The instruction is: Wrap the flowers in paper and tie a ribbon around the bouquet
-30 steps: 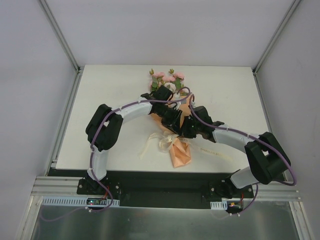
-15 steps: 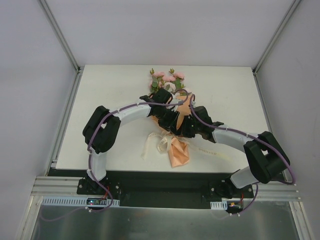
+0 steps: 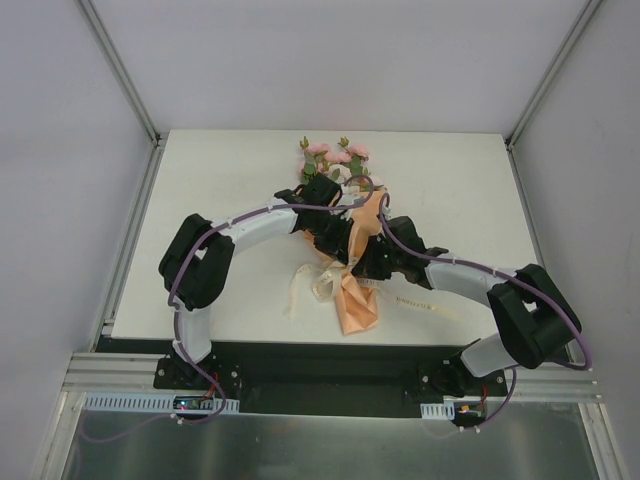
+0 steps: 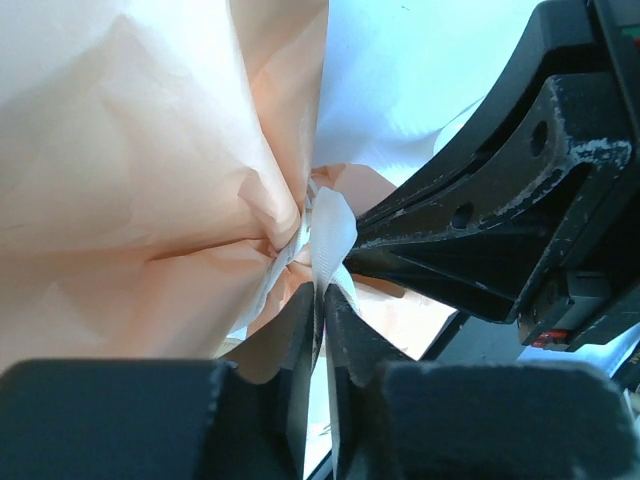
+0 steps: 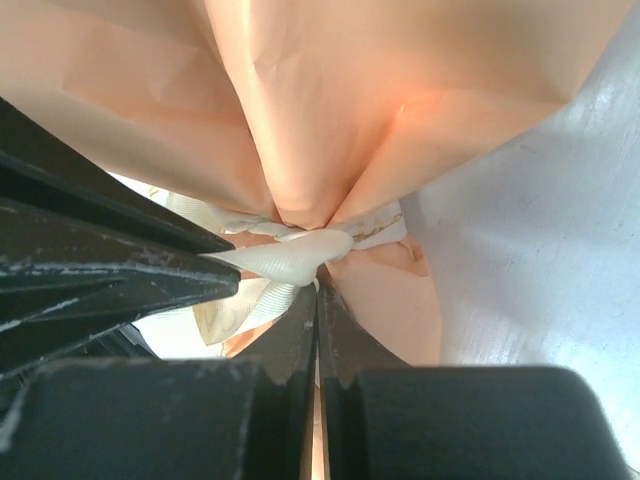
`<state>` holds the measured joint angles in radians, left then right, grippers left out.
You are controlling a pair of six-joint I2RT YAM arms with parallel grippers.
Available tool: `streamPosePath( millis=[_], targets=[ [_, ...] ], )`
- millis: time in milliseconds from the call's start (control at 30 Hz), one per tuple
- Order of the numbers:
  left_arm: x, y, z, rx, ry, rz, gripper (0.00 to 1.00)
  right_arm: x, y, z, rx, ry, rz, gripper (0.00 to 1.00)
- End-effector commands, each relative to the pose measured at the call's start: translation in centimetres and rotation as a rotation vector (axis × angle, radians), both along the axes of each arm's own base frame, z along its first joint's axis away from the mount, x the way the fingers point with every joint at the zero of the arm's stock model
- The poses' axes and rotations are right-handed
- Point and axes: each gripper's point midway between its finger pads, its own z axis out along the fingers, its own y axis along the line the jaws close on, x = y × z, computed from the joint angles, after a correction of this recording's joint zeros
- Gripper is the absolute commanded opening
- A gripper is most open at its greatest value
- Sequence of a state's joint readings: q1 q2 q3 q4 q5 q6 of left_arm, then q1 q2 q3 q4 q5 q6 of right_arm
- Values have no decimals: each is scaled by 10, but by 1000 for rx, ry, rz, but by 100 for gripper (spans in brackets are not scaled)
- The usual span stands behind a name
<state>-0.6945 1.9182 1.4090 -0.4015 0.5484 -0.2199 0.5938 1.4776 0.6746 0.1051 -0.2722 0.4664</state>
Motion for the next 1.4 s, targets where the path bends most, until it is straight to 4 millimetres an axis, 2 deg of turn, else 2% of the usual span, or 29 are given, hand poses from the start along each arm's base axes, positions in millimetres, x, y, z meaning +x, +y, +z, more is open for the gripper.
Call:
streamPosePath(
  millis=[0, 167, 367, 467, 733, 767, 1000, 1100, 1133, 1233, 1367],
  targets=[
    [-4, -1, 20, -40, -33, -16, 1, 6, 11, 22, 53, -50, 29, 1],
    [2, -4, 32, -65, -63, 1, 0, 8, 14, 27, 74, -26, 0, 1],
    [-5, -22, 50, -212, 4, -10, 0, 11, 16, 29, 91, 0, -47, 1],
    [-11, -27, 52, -247, 46, -24, 0, 14, 13, 28, 90, 4, -86, 1],
    [-26, -15, 28, -211, 105, -4, 0, 22, 23, 30, 225, 65, -204, 1],
    [-28, -14, 26, -208, 108, -2, 0, 26, 27, 36, 262, 53, -205, 1],
    [-33, -5, 10, -182, 113, 24, 0, 26, 34, 28, 297, 102, -211, 1],
    [-34, -5, 7, -179, 118, 28, 0, 22, 28, 23, 274, 93, -201, 5],
    [-34, -4, 6, -177, 116, 30, 0, 20, 26, 27, 269, 76, -193, 11],
    [-34, -4, 11, -188, 104, 27, 0, 12, 14, 19, 166, 72, -160, 24],
    [-33, -3, 19, -201, 86, 28, 0, 1, 3, 15, 88, 85, -123, 26]
  ],
)
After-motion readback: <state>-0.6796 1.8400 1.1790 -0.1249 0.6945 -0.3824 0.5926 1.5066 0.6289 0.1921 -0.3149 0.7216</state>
